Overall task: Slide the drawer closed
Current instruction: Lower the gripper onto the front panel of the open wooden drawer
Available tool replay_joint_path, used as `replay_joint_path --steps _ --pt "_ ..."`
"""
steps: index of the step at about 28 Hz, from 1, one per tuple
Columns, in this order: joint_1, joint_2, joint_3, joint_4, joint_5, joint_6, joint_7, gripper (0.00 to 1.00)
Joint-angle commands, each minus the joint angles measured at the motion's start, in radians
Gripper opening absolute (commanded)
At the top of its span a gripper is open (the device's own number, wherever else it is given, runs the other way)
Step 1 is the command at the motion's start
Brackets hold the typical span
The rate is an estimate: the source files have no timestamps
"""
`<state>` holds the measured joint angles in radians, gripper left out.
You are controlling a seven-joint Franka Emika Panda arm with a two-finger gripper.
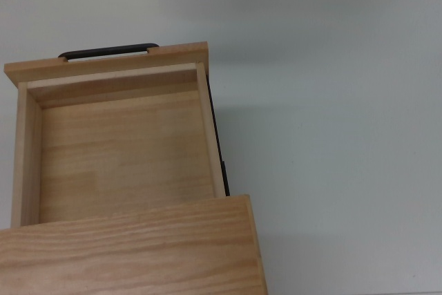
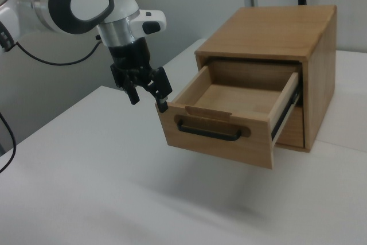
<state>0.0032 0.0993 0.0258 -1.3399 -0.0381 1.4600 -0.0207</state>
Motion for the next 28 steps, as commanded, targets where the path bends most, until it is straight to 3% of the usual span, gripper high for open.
replay_joint_path --steps 1,4,11,20,28 --pt "0.004 -0.003 0.003 -0.008 -0.013 -0.003 0.013 0.43" --pt "0.004 0.008 0.002 -0.011 -0.011 0.010 0.013 0.01" --pt "-0.005 0.037 -0.010 -0.016 -0.019 0.010 0.013 0.00" --pt "-0.020 0.135 -0.010 -0.016 -0.097 0.011 0.016 0.00" --pt "-0.019 0.171 -0.010 -0.018 -0.097 0.091 0.025 0.00"
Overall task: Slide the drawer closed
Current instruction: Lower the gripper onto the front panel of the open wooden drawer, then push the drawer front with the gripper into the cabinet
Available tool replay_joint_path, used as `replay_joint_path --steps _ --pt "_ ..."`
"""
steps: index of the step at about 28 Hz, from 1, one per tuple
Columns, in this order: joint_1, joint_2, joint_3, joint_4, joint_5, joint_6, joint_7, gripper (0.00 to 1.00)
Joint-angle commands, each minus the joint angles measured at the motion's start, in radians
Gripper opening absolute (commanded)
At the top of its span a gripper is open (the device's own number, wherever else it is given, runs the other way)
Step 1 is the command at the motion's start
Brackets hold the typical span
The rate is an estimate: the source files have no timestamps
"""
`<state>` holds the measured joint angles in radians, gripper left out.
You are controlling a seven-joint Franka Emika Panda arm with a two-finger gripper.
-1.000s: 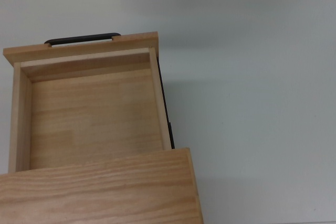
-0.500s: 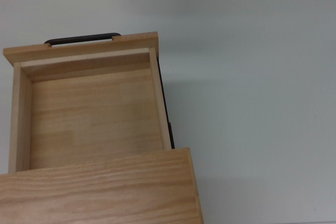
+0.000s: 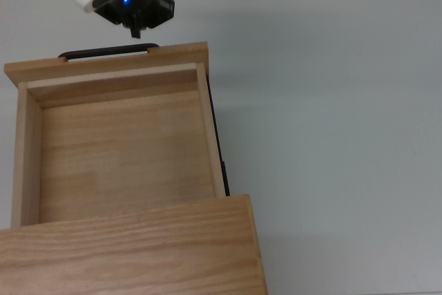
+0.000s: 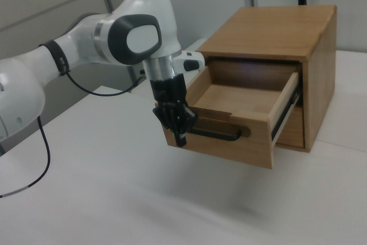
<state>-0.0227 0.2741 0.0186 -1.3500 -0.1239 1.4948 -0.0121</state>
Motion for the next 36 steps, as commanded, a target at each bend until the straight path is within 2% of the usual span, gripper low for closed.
replay_joint_path --steps 1,15,20,25,28,36 --pt "0.007 -0.003 -0.003 -0.008 -0.008 0.065 0.017 0.00" --pt "0.015 0.014 0.006 -0.014 0.012 0.258 0.023 0.00" --pt "0.020 0.065 0.006 -0.014 0.010 0.384 0.053 0.00" --pt "0.040 0.119 0.008 -0.014 0.007 0.556 0.080 0.00" --pt "0.040 0.152 0.008 -0.015 0.013 0.714 0.090 0.00" --pt "0.037 0.224 0.009 -0.015 0.058 1.073 0.092 0.00"
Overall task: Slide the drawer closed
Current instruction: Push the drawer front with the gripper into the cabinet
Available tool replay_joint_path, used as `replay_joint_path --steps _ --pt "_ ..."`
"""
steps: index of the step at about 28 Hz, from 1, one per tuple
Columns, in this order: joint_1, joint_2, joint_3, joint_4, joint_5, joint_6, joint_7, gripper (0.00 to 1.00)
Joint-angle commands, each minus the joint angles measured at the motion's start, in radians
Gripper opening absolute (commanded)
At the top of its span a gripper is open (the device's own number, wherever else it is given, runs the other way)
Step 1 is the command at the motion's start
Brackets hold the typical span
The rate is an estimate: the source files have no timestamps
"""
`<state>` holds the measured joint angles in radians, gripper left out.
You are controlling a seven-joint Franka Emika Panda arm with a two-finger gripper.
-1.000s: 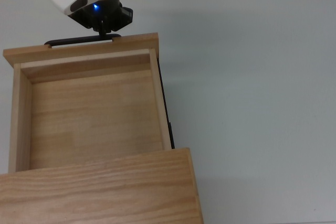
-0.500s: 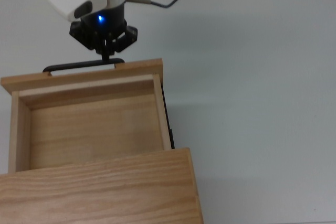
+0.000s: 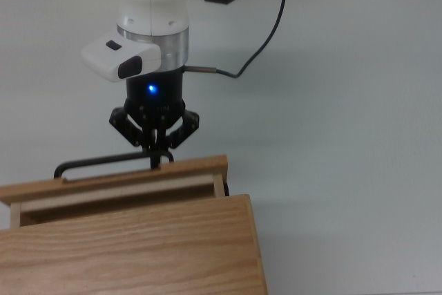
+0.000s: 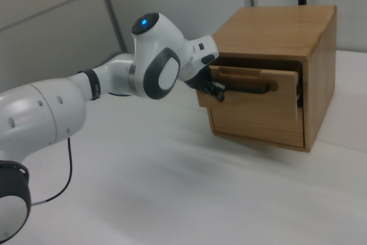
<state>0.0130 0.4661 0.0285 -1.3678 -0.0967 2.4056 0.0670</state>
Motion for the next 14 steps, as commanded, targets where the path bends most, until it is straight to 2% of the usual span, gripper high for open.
replay_joint_path --steps 1,9,14 --pt "-0.001 0.048 -0.002 0.001 0.032 0.232 0.013 0.00" --pt "-0.005 0.124 -0.002 -0.011 0.029 0.545 0.013 0.00" --pt "-0.005 0.128 -0.002 -0.011 0.031 0.569 0.011 0.00"
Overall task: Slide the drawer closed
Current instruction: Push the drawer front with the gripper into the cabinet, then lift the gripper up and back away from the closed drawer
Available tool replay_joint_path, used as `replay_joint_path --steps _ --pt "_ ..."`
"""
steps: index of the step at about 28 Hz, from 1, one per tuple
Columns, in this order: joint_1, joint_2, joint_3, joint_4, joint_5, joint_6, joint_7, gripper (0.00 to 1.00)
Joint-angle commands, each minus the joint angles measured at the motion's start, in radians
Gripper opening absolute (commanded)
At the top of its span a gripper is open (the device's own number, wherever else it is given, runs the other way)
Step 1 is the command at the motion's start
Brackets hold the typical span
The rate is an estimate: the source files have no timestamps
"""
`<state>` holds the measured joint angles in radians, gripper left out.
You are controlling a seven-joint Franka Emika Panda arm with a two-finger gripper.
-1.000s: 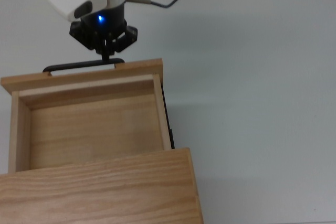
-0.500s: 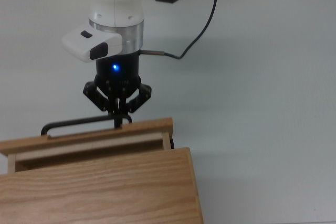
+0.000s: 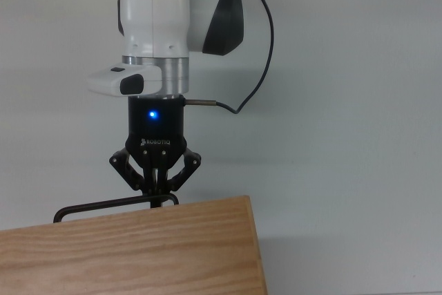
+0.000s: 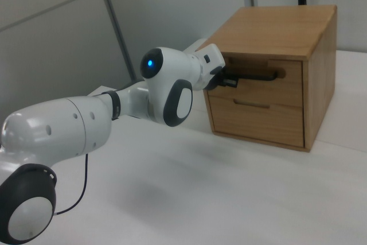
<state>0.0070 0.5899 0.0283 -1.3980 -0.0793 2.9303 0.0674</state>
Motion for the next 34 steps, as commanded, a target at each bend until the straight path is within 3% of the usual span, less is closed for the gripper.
replay_joint_path --steps 1,5,12,22,29,34 --pt "0.001 -0.004 -0.002 0.019 0.013 0.033 0.011 0.00" --pt "-0.001 -0.039 -0.002 0.013 0.013 -0.087 0.011 0.00" --pt "-0.010 -0.188 -0.001 0.024 0.016 -0.564 0.005 0.00" --pt "-0.004 -0.337 -0.001 0.024 0.053 -1.020 0.003 0.00" --pt "-0.004 -0.383 -0.001 0.024 0.052 -1.198 0.003 0.00" --pt "-0.002 -0.401 -0.001 0.025 0.053 -1.264 -0.009 0.06"
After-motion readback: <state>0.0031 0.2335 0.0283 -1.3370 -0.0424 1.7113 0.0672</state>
